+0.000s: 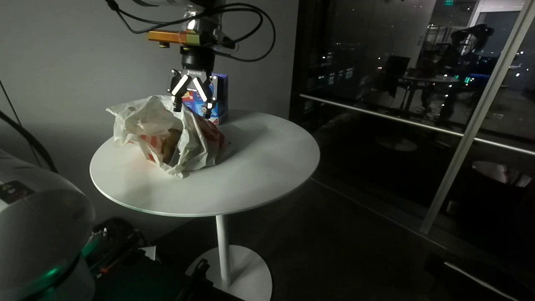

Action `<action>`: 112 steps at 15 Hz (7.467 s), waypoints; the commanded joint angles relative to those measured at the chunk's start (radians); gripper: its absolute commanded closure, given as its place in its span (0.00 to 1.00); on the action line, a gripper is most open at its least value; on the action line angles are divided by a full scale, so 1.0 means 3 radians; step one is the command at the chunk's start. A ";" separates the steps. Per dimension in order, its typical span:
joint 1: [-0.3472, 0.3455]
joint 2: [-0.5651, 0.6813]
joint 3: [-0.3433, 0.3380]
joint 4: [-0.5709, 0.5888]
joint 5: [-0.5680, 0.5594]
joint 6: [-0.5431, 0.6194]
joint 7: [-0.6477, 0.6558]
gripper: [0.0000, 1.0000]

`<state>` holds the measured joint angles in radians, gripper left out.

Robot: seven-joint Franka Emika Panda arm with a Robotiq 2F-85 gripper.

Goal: Empty the plastic

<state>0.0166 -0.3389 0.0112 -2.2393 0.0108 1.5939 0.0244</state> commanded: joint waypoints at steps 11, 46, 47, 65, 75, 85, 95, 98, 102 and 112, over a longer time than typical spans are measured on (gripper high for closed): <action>0.0224 0.0395 0.0180 -0.0125 0.0244 0.0702 -0.0144 0.00; 0.0599 0.1178 0.0750 -0.0903 -0.2470 0.3863 0.1983 0.82; 0.0595 0.1216 0.0745 -0.0895 -0.2443 0.3869 0.1967 0.87; 0.0598 -0.0227 0.0636 -0.1499 -0.0744 0.3271 0.0904 0.88; 0.1348 -0.0555 -0.0664 -0.1365 0.0582 0.2083 -0.1490 0.87; 0.0982 0.0131 -0.0494 -0.0664 0.1091 0.0221 -0.2582 0.87; 0.0450 -0.0291 0.0156 -0.0745 0.0338 0.0610 -0.0742 0.88; 0.0356 -0.0329 0.0205 -0.0704 0.0193 0.0787 -0.0387 0.89; 0.0210 -0.0181 0.0301 -0.0698 -0.0137 0.1242 0.0150 0.88; -0.0207 0.0317 0.0616 -0.0694 -0.1324 0.1660 0.1949 0.88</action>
<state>-0.0055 -0.3162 0.1523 -2.4739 -0.2920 2.1155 0.4416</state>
